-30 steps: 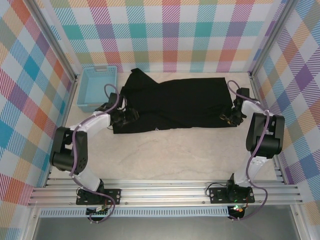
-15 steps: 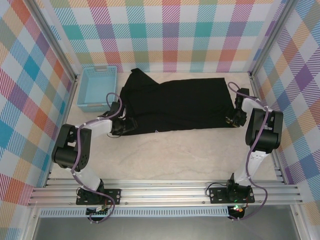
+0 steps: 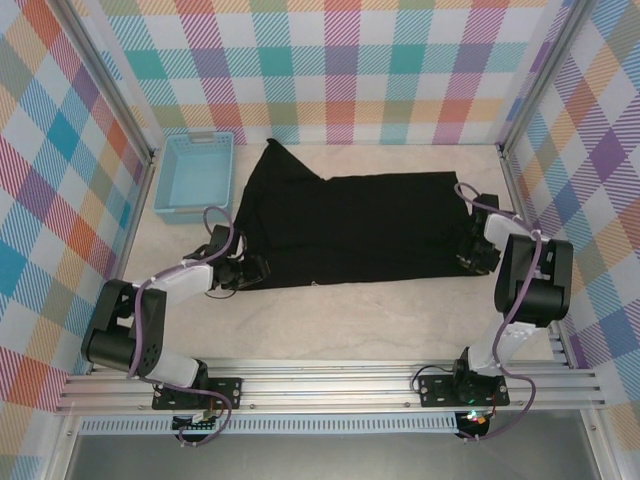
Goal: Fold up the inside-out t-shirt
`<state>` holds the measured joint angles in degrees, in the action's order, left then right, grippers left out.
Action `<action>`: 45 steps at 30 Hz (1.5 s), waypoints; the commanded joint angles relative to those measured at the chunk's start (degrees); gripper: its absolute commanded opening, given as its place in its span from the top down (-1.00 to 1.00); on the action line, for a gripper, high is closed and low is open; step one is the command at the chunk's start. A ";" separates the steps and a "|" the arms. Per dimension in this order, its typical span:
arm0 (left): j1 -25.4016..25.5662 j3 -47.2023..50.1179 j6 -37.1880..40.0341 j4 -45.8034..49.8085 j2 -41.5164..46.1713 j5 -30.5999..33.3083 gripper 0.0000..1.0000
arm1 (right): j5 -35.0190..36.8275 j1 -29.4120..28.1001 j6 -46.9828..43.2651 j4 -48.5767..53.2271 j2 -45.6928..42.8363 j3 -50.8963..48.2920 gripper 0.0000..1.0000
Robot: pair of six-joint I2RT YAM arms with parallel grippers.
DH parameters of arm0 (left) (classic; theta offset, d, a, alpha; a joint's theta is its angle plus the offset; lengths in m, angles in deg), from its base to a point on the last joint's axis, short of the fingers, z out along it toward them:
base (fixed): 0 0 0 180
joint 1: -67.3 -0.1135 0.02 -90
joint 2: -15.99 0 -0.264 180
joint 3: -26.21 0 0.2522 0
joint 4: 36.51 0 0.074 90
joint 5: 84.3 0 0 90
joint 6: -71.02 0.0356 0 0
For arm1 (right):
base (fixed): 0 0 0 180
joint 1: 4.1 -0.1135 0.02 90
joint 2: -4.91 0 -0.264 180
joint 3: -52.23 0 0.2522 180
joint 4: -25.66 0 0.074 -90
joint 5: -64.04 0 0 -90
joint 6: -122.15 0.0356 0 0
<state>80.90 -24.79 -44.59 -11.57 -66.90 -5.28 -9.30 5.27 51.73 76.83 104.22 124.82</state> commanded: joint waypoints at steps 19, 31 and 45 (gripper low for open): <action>-8.91 -6.50 -6.24 3.49 4.82 3.24 -0.11 | -22.51 -52.16 -24.02 -32.59 6.28 14.05 0.03; -13.43 -0.83 -5.36 7.41 12.41 4.74 -0.13 | -23.86 -58.58 -35.95 -24.81 29.39 38.65 0.02; -13.59 -1.09 -3.69 8.82 13.43 4.49 -0.13 | -20.32 -58.70 -36.43 -22.01 33.95 44.00 0.51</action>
<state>68.20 -26.27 -49.38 -3.79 -54.64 -0.83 -30.32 -53.60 15.66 54.09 137.75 166.85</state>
